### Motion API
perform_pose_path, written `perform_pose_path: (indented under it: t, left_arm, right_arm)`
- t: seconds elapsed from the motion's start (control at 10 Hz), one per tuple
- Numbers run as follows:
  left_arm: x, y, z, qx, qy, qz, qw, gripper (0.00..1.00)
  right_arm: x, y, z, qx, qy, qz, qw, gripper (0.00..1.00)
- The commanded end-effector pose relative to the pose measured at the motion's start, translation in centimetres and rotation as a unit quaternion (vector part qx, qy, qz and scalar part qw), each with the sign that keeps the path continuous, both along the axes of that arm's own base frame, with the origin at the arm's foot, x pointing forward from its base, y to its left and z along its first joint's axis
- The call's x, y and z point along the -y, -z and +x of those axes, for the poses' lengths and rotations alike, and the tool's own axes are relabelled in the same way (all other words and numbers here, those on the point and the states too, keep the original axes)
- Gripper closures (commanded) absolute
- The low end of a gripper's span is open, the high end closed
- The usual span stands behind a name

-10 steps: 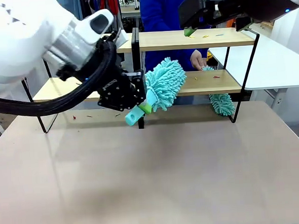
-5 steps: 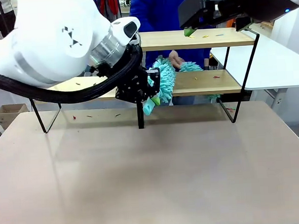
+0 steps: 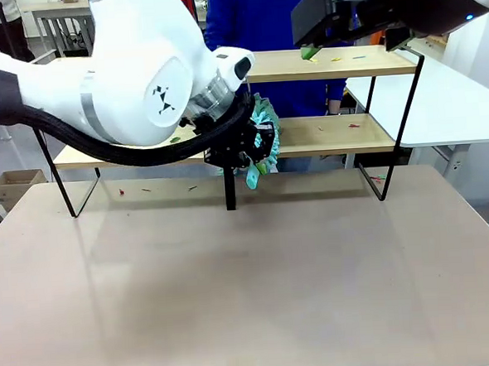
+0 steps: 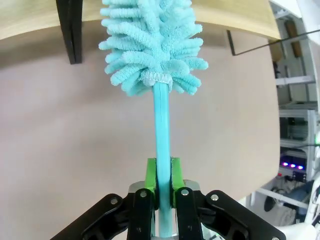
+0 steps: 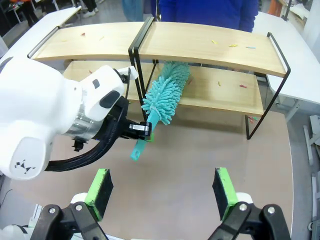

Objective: Clean the shelves.
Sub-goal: Clean a randomly selected level of the Shelf with the Duster.

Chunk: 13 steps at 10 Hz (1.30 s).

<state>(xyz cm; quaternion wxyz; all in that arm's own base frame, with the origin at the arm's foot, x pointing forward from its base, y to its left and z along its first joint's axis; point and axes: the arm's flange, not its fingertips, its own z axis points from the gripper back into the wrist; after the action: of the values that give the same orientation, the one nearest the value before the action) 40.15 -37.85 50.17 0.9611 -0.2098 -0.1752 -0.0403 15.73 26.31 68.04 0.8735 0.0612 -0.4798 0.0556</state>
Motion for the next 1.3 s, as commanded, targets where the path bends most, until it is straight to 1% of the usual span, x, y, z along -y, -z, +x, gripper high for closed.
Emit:
perform_pose_path:
  t: [0.0,0.2,0.3,0.4,0.5,0.6,0.7,1.1,1.2]
  left_arm:
    - [2.4,-0.8,0.8,0.020,-0.019,0.006,1.000,1.00]
    - [3.3,-0.5,1.2,0.017,-0.003,0.005,1.000,1.00]
    - [3.9,-0.1,1.4,-0.012,0.034,0.015,0.999,1.00]
    - [4.3,0.1,1.5,-0.030,0.064,0.010,0.997,1.00]
    - [4.4,0.0,1.6,-0.021,0.070,-0.013,0.997,1.00]
    - [3.9,-0.6,1.8,-0.014,0.051,-0.054,0.997,1.00]
    - [4.9,0.7,0.8,-0.017,0.049,0.005,0.999,1.00]
    - [4.9,0.7,0.8,-0.017,0.049,0.005,0.999,1.00]
    - [5.2,0.8,1.3,-0.020,0.056,-0.004,0.998,0.87]
  right_arm:
    - [0.1,-0.1,0.1,-0.001,0.000,0.005,1.000,0.00]
    - [0.1,-0.1,0.1,-0.001,0.000,0.005,1.000,0.00]
    - [0.1,-0.1,0.1,-0.001,0.000,0.005,1.000,0.00]
    - [0.1,-0.1,0.1,-0.001,0.000,0.005,1.000,0.00]
    - [0.1,-0.1,0.1,-0.001,0.000,0.005,1.000,0.00]
    - [0.1,-0.1,0.1,-0.001,0.000,0.005,1.000,0.00]
    - [0.1,-0.1,0.1,-0.001,0.000,0.005,1.000,0.00]
    - [0.1,-0.1,0.1,-0.001,0.000,0.005,1.000,0.00]
    - [0.1,-0.1,0.1,-0.001,0.000,0.005,1.000,0.00]
